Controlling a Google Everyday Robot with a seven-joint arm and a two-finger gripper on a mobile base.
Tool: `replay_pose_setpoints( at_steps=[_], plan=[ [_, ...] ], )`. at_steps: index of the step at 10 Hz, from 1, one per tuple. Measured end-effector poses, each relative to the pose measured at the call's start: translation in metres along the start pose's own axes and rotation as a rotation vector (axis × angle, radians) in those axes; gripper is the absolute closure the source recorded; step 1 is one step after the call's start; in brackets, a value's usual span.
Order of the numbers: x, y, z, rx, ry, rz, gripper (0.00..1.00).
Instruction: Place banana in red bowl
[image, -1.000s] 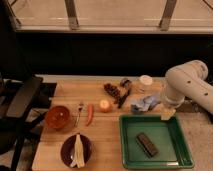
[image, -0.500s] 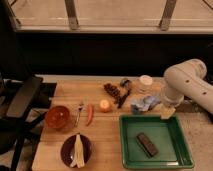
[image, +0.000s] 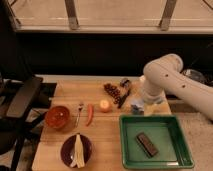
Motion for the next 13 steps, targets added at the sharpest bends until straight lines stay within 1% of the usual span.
replay_pose_setpoints(
  at_steps=[1,2,4,5,6,7,8,9,10,11,13],
  plan=[
    [-0.022,-0.004,0.0,0.0,-0.037,-0.069,0.35],
    [-0.051,-0.004,0.0,-0.012,-0.088,-0.177,0.35],
    [-0.092,0.004,-0.003,-0.018,-0.15,-0.352,0.35],
    [-0.104,0.007,-0.004,-0.02,-0.167,-0.406,0.35],
    [-0.111,0.008,-0.006,-0.018,-0.177,-0.435,0.35],
    [-0.11,0.008,-0.006,-0.017,-0.176,-0.434,0.35],
    [-0.108,0.008,-0.006,-0.019,-0.167,-0.433,0.35],
    [-0.109,0.007,-0.006,-0.025,-0.159,-0.459,0.35],
    [-0.114,0.004,-0.004,-0.03,-0.152,-0.504,0.35],
    [-0.123,0.0,-0.001,-0.043,-0.148,-0.549,0.35],
    [-0.163,-0.014,0.012,-0.062,-0.156,-0.672,0.35]
  ],
)
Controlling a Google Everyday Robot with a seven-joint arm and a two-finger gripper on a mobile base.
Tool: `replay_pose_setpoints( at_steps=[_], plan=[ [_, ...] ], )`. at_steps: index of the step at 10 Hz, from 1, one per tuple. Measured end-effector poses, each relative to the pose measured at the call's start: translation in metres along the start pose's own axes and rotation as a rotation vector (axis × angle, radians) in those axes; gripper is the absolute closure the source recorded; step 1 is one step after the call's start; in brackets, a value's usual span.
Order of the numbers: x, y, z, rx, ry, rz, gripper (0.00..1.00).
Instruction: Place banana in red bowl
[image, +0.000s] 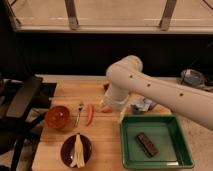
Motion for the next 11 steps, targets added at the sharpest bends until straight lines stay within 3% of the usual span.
replay_pose_setpoints(
  at_steps=[6,11],
  plan=[
    [-0.063,-0.105,0.07,-0.012,-0.033,-0.264,0.35],
    [-0.071,-0.113,0.079,-0.021,-0.036,-0.293,0.35]
  ],
)
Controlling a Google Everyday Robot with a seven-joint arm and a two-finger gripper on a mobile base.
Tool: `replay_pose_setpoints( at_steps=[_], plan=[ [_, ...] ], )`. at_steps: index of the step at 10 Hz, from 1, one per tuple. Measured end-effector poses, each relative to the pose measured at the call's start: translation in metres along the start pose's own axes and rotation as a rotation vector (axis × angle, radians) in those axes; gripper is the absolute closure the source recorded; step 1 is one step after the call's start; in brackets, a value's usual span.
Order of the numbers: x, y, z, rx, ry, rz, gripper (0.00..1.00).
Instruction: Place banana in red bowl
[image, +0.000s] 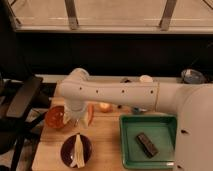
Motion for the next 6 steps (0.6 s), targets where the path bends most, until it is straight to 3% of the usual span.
replay_pose_setpoints(
  at_steps=[6],
  plan=[
    [-0.047,-0.003,0.046,0.019,-0.109,-0.005,0.35]
  ],
)
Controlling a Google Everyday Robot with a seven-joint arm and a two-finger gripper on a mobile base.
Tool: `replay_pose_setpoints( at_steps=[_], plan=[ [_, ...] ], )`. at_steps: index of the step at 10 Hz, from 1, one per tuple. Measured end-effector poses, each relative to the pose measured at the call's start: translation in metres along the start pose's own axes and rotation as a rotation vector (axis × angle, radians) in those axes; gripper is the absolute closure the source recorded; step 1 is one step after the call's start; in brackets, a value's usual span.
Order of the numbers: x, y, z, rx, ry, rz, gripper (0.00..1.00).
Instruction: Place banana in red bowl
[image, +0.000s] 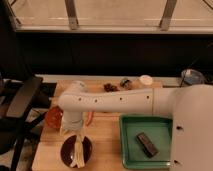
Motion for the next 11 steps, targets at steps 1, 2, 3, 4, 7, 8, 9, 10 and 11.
replay_pose_setpoints(
  at_steps=[1,2,3,4,7,8,9,10,11],
  plan=[
    [-0.008,0.001,0.01,0.007,-0.025,0.01,0.35],
    [-0.014,0.004,0.017,0.011,-0.045,0.027,0.35],
    [-0.019,0.009,0.024,0.011,-0.063,0.043,0.35],
    [-0.024,0.015,0.031,0.008,-0.084,0.064,0.35],
    [-0.03,0.032,0.048,0.005,-0.127,0.121,0.44],
    [-0.031,0.035,0.051,0.002,-0.13,0.132,0.56],
    [-0.031,0.037,0.052,0.002,-0.129,0.142,0.66],
    [-0.029,0.041,0.051,0.002,-0.126,0.159,0.76],
    [-0.028,0.044,0.049,0.006,-0.121,0.169,0.84]
  ],
)
